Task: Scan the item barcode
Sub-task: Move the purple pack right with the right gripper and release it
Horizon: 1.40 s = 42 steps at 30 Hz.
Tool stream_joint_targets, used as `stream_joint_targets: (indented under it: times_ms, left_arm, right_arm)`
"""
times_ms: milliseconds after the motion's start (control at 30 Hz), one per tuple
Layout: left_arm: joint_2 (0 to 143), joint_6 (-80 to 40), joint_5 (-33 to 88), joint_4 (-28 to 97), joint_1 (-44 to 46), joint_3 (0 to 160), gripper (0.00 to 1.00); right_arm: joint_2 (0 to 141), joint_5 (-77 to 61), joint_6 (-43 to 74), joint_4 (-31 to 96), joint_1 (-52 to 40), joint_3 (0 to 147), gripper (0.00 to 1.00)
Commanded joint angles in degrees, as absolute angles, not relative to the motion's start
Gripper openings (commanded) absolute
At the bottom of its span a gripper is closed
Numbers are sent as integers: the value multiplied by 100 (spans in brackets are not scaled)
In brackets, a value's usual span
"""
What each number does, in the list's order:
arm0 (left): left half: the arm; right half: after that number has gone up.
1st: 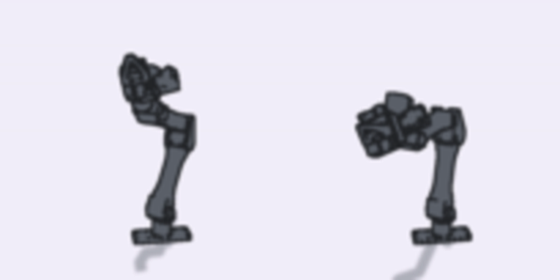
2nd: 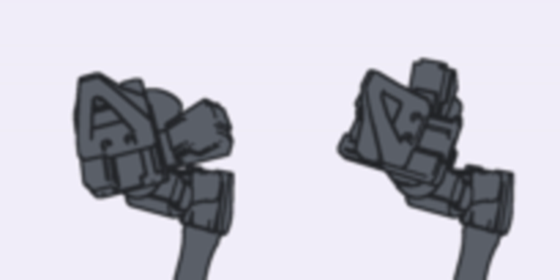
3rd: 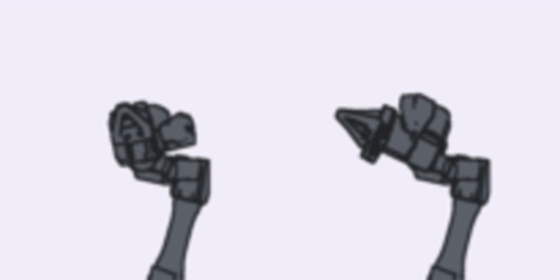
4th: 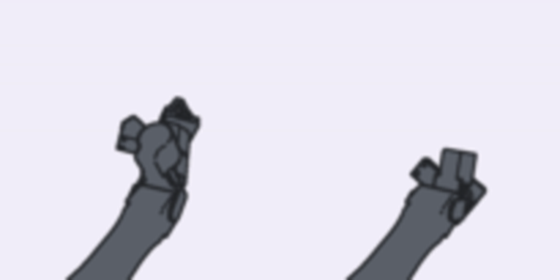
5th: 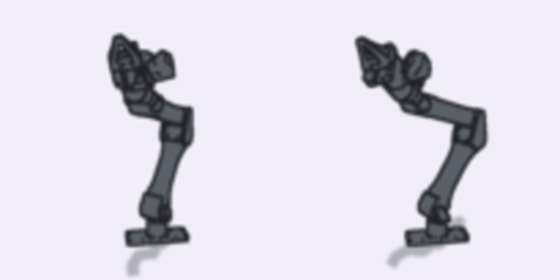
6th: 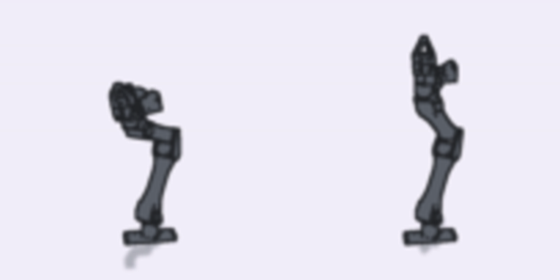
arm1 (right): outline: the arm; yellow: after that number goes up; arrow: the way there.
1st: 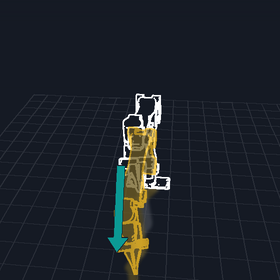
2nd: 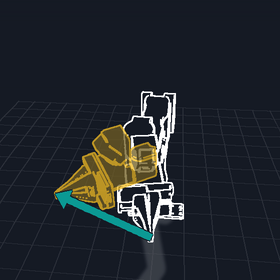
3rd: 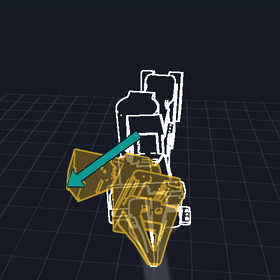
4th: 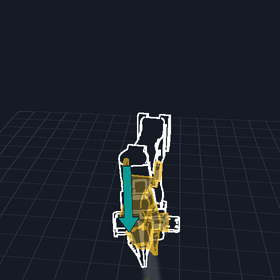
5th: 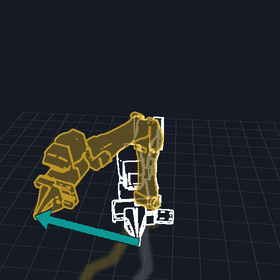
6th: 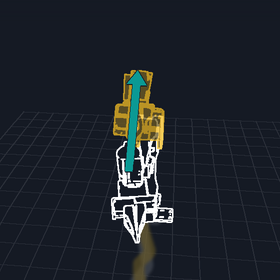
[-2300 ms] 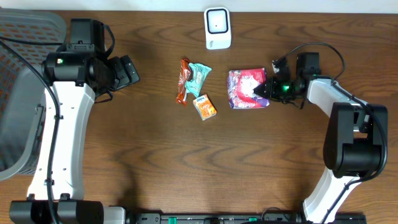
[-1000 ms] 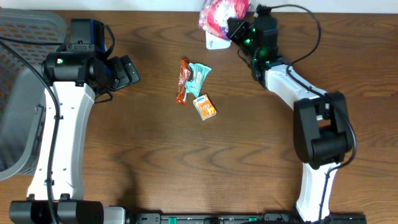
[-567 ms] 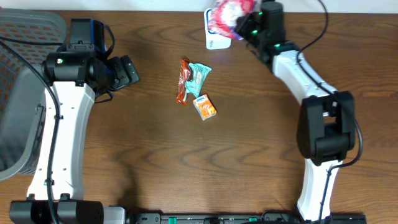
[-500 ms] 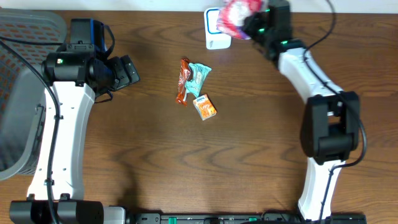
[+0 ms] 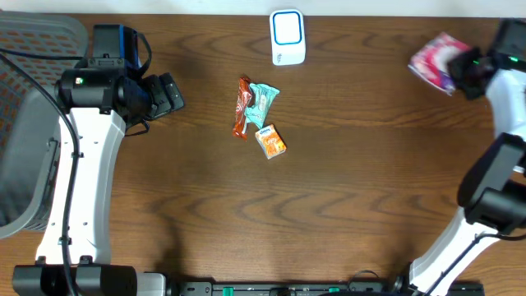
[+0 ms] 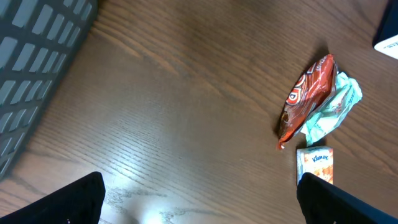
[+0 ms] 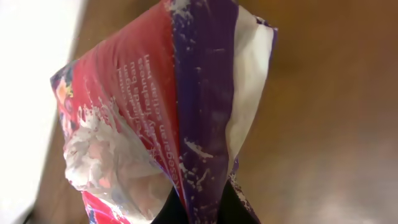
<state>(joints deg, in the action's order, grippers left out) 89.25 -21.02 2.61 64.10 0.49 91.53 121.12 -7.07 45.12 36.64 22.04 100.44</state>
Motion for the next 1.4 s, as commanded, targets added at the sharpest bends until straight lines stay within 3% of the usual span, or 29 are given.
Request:
stream_joint_targets:
  times_ms: [0, 167, 300, 333, 367, 400, 600, 933, 1100, 1367]
  left_arm:
    - [8862, -2130, 209, 6427, 38, 9201, 98]
    - [8862, -2130, 209, 6427, 38, 9201, 98]
    - [8862, -2130, 209, 6427, 38, 9201, 98]
    - [8862, -2130, 209, 6427, 38, 9201, 98]
    - [8862, -2130, 209, 6427, 38, 9201, 98]
    - [8862, -2130, 209, 6427, 38, 9201, 98]
    - [8862, -2130, 209, 6427, 38, 9201, 98]
    - [8862, -2130, 209, 6427, 38, 9201, 98]
    - [8862, -2130, 209, 6427, 38, 9201, 98]
    - [8862, -2130, 209, 6427, 38, 9201, 98]
  right_arm:
    - [11893, -379, 4517, 3771, 2611, 10145, 1]
    - [11922, -189, 4676, 3804, 2941, 10138, 1]
    - [12016, 403, 5610, 3697, 2998, 10044, 1]
    - [12075, 397, 5614, 3546, 2998, 10033, 12]
    - [12112, 366, 5618, 3441, 2998, 10033, 31]
    - [12149, 292, 5614, 3312, 2995, 10033, 39]
    - [12169, -668, 4792, 2749, 2982, 10038, 55]
    - [11577, -2086, 3229, 2665, 2600, 10044, 60]
    - [11360, -3400, 2069, 2753, 2095, 10044, 72]
    - [11362, -3736, 1697, 4051, 858, 10040, 82]
